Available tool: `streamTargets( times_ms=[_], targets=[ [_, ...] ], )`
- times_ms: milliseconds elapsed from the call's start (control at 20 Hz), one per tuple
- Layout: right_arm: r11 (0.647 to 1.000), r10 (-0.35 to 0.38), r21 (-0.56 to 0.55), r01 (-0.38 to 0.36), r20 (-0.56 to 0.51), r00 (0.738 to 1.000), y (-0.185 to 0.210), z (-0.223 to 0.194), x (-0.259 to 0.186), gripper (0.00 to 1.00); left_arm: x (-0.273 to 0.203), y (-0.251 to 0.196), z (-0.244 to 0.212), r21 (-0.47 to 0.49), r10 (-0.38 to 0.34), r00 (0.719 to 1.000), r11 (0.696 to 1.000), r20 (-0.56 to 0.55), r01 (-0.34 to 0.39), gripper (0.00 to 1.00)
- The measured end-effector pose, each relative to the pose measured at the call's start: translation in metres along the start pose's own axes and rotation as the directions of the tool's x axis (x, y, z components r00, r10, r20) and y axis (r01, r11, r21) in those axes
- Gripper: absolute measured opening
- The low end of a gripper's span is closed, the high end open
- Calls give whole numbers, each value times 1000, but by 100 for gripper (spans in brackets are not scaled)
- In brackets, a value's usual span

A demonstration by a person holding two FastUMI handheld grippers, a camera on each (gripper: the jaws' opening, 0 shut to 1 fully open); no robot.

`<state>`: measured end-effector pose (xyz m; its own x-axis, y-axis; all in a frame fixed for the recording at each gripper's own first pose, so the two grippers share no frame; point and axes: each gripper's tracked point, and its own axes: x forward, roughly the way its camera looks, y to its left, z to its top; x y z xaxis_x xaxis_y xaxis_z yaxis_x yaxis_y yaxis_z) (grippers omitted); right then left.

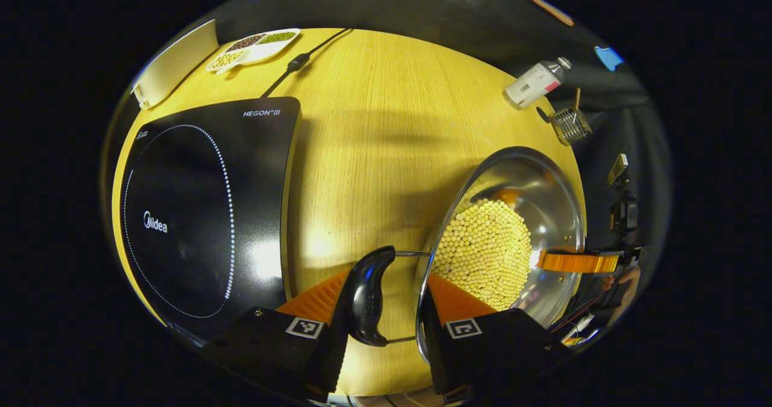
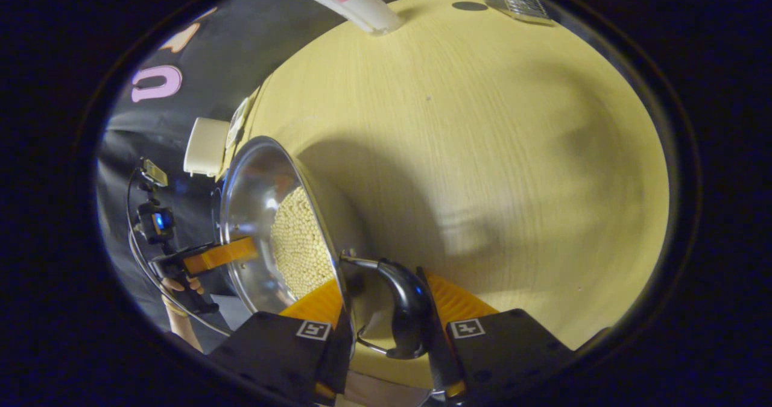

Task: First push the handle of the pot to place it horizontally, then grasp the pot with both hands and set it on the induction cooktop.

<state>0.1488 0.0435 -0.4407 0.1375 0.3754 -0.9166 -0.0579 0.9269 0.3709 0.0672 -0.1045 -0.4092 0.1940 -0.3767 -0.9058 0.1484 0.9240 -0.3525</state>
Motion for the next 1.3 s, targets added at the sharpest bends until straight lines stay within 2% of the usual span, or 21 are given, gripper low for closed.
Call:
streamTargets(
  times_ms=[50, 100, 150, 200, 250, 350, 400, 550, 600, 750, 800, 900, 1300],
  targets=[
    [1000, 2, -3, -2, 6, 1000, 0, -2, -5, 57, -3, -1, -2, 0, -3, 1000, 1000, 3, 3, 59],
    [1000, 4, -5, -4, 14, 1000, 0, 0, -10, 52, -5, -3, -3, -2, -10, 1000, 1000, 11, 10, 59],
    [1000, 6, -16, -6, 27, 1000, -2, 0, -13, 57, -10, -6, -5, -7, -18, 1000, 1000, 18, 18, 59],
    [1000, 3, -21, -2, 34, 999, -3, 0, -18, 51, -17, -11, -11, -11, -25, 1000, 1000, 13, 25, 58],
    [1000, 0, -25, 1, 41, 999, -2, -5, -25, 57, -23, -13, -15, -14, -29, 999, 999, 14, 29, 58],
    [1000, -2, -27, 4, 39, 999, -1, -12, -41, 57, -36, -16, -22, -13, -37, 999, 999, 16, 38, 60],
    [1000, -3, -23, 4, 36, 999, -1, -17, -47, 52, -43, -18, -26, -12, -41, 999, 999, 14, 41, 58],
    [1000, 6, -10, -6, 20, 1000, 3, -32, -53, 57, -65, -15, -39, -9, -40, 999, 999, 9, 40, 58],
    [1000, 10, -9, -10, 15, 1000, 17, -51, -58, 52, -73, -12, -44, -11, -34, 999, 999, 3, 35, 60],
    [1000, 21, 3, -21, 8, 1000, 41, -77, -62, 56, -97, 1, -53, 6, -15, 1000, 1000, -1, 15, 58],
    [1000, 25, 6, -25, 10, 1000, 48, -81, -64, 52, -105, 7, -55, 10, -10, 1000, 1000, 1, 10, 58],
    [1000, 31, 4, -31, 14, 999, 67, -93, -65, 51, -121, 21, -58, 22, -5, 1000, 1000, 8, 5, 58],
    [1000, 16, 8, -17, 85, 996, 176, -134, -42, 51, -174, 122, -58, 70, -34, 998, 997, 54, 30, 59]
  ],
)
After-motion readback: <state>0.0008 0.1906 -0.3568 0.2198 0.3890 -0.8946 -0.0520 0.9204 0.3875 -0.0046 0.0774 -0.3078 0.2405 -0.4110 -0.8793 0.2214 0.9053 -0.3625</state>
